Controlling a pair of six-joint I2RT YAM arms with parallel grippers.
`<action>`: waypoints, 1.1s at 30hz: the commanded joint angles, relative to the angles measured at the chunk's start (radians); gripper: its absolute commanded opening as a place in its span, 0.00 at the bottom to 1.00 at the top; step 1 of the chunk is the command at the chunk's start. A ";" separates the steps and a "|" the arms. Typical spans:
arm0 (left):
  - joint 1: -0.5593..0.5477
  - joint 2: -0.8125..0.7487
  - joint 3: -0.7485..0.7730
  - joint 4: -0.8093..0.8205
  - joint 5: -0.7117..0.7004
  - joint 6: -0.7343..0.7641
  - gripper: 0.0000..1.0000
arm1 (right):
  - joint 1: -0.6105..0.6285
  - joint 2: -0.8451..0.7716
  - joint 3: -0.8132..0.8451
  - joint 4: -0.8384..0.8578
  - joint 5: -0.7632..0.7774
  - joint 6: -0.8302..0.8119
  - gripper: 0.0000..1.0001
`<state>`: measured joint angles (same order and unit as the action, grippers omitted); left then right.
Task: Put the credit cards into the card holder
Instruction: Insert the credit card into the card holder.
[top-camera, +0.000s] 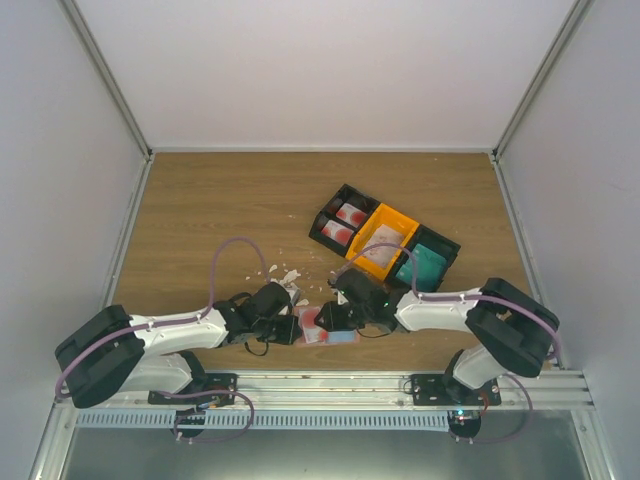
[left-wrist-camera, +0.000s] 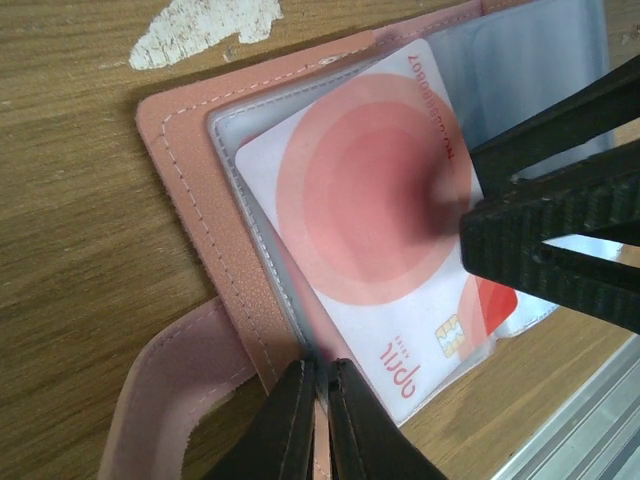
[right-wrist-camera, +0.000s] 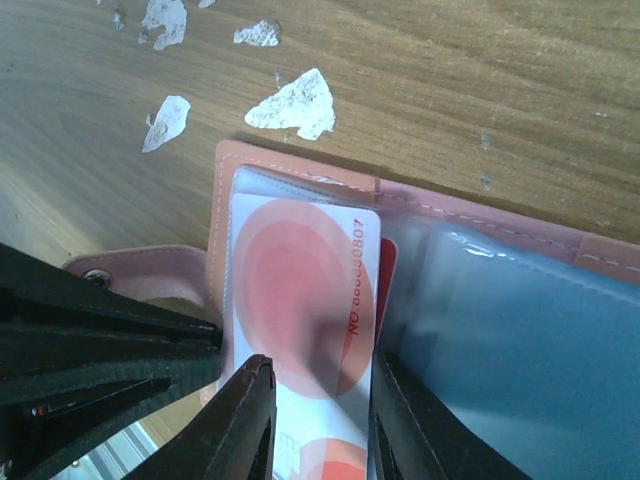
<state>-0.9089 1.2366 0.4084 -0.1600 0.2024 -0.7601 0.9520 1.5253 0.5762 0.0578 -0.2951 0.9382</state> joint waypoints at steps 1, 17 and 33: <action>-0.005 0.001 -0.015 0.023 0.012 -0.003 0.10 | 0.016 -0.063 0.008 -0.090 0.047 -0.008 0.30; -0.005 0.001 -0.026 0.030 0.021 -0.003 0.10 | 0.090 -0.021 0.051 -0.151 0.037 -0.036 0.25; -0.005 -0.035 -0.020 0.012 0.001 -0.008 0.13 | 0.103 -0.065 0.070 -0.167 0.110 -0.064 0.25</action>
<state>-0.9089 1.2327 0.4015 -0.1455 0.2111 -0.7609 1.0363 1.5063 0.6231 -0.0971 -0.2485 0.8864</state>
